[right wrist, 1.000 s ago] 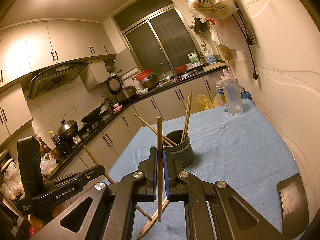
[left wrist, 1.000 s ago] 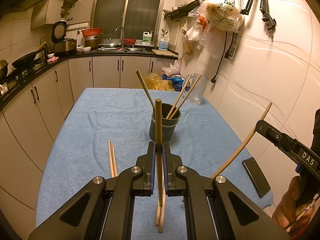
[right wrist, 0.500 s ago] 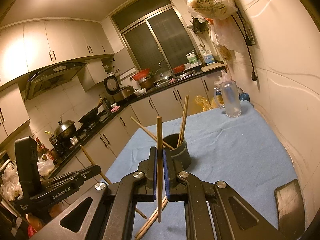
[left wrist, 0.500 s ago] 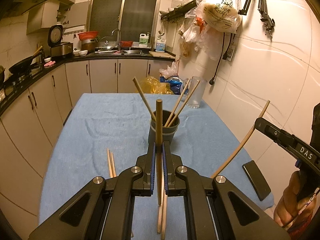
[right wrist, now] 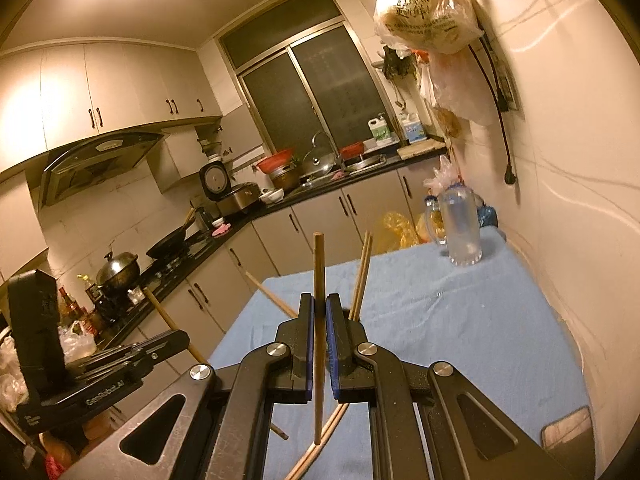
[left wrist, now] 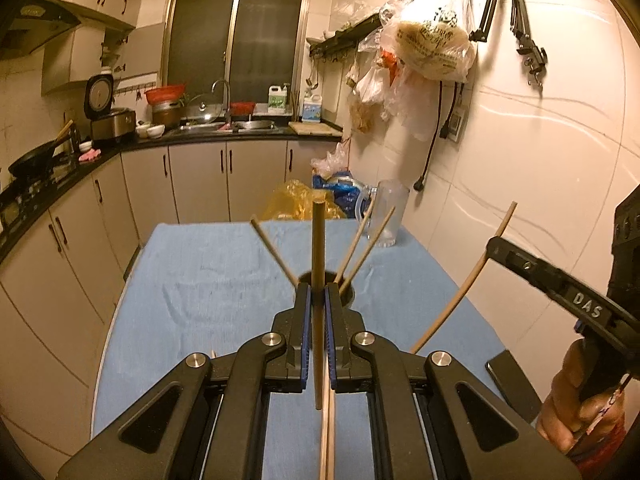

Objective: Organize utensils
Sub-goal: 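Lower the chopsticks into the holder cup and open both tools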

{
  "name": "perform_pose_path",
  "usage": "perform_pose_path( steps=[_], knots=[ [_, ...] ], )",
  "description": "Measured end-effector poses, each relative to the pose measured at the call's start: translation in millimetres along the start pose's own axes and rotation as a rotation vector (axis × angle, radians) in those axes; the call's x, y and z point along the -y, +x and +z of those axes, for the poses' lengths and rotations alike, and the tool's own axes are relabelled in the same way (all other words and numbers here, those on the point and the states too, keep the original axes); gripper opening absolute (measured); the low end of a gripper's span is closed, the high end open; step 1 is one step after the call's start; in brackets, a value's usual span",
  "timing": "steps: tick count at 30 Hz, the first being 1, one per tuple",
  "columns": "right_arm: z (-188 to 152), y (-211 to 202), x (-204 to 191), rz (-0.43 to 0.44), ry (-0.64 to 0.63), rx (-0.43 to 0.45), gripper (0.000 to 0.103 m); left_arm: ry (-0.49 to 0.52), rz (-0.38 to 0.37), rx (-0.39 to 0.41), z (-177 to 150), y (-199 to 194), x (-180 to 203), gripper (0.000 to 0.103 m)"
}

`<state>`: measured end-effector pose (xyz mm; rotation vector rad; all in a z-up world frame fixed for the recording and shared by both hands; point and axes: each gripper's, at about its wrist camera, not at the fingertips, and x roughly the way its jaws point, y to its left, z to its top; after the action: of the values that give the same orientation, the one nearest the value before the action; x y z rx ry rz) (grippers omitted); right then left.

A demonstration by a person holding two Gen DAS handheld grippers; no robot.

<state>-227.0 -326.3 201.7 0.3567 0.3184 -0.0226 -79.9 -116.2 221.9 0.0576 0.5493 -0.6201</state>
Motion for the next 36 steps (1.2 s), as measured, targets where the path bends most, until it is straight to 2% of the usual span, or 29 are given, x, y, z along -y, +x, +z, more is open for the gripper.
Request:
perform_pose_path(
  steps=[12,18,21,28,36],
  knots=[
    [62.9,36.3,-5.0,-0.036,-0.006,0.073,0.006,-0.004,-0.015,0.091,78.5,15.5,5.0,0.006],
    [84.6,66.0,-2.6,-0.058,-0.014,0.096,0.006,-0.031,-0.031,0.098,103.9,48.8,0.0,0.006],
    [86.5,85.7,2.4,-0.072,-0.015,0.083,0.006,-0.050,-0.038,0.067,103.3,71.6,-3.5,0.006],
    [66.0,126.5,18.7,-0.078,0.001,-0.020,0.007,-0.085,-0.041,-0.032,81.5,123.9,-14.0,0.006],
    [44.1,149.4,30.9,-0.070,0.036,-0.105,0.009,-0.097,-0.015,-0.092,64.6,148.5,-22.1,0.006]
  ],
)
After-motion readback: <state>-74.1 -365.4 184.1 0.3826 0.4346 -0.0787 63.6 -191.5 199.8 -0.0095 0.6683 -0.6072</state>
